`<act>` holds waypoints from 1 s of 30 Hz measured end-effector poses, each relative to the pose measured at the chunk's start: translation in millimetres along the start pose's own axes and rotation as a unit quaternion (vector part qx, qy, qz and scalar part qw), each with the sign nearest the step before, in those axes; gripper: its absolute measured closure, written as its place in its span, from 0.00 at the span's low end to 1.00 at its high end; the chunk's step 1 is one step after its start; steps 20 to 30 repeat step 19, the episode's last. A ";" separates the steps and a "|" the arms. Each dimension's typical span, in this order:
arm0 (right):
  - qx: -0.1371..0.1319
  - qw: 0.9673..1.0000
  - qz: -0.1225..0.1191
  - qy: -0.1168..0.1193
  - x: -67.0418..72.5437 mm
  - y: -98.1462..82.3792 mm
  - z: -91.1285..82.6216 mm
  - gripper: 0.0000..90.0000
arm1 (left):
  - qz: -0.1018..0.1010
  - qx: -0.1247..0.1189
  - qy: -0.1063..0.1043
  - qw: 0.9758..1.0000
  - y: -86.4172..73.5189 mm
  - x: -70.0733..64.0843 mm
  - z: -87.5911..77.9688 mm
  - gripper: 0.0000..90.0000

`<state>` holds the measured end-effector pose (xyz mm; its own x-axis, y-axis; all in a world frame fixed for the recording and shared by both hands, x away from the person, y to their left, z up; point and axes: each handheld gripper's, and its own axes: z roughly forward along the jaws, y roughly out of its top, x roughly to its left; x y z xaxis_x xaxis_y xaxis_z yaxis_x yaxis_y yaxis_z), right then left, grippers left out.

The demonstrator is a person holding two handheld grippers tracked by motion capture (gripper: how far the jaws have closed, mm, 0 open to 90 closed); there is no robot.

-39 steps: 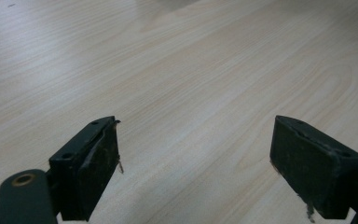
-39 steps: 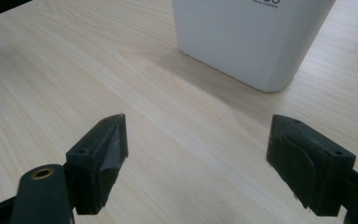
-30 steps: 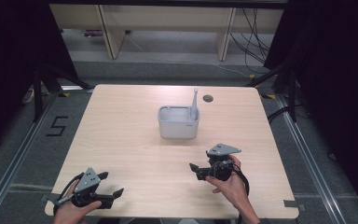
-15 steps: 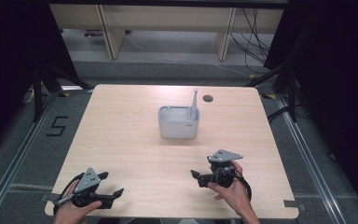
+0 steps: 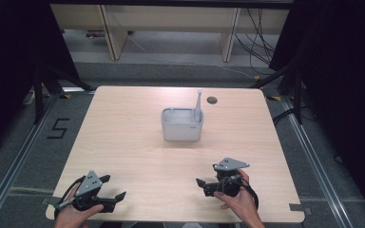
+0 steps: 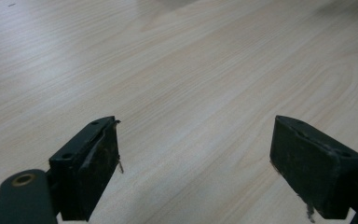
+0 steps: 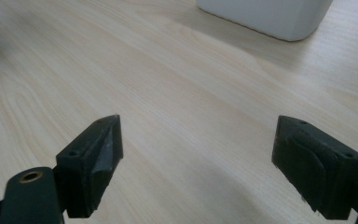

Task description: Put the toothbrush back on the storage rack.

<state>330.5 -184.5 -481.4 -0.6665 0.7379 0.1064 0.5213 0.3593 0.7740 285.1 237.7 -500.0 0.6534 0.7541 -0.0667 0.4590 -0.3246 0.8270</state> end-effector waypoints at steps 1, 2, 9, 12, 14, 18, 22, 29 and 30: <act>0.001 1.000 0.000 0.000 0.7 -0.7 -0.6 0.19 | 0.000 0.000 0.000 1.000 0.0 -0.1 0.0 0.16; 0.008 1.000 0.010 0.004 2.1 -1.2 -1.4 0.19 | 0.007 0.005 0.003 1.000 0.1 1.0 -0.6 0.17; 0.010 1.000 -0.003 0.001 1.0 -4.6 -3.1 0.19 | 0.013 0.011 0.004 1.000 0.3 1.6 -1.1 0.16; 0.012 1.000 0.004 -0.001 1.0 -5.9 -4.2 0.19 | 0.002 0.002 0.000 1.000 0.1 0.4 -0.4 0.17; 0.014 1.000 0.000 -0.006 0.2 -6.0 -5.4 0.19 | 0.001 0.000 0.000 1.000 0.0 0.2 0.1 0.17; 0.009 1.000 -0.003 -0.006 -0.8 -6.1 -5.9 0.19 | 0.000 -0.001 -0.001 1.000 -0.2 0.2 0.5 0.17; 0.008 1.000 -0.004 -0.005 -1.2 -6.2 -5.7 0.19 | 0.001 0.001 -0.001 1.000 -0.1 0.2 0.4 0.16; 0.008 1.000 -0.004 -0.005 -1.2 -6.2 -5.7 0.19 | 0.001 0.001 -0.001 1.000 -0.1 0.2 0.4 0.16; 0.008 1.000 -0.004 -0.005 -1.2 -6.2 -5.7 0.19 | 0.001 0.001 -0.001 1.000 -0.1 0.2 0.4 0.16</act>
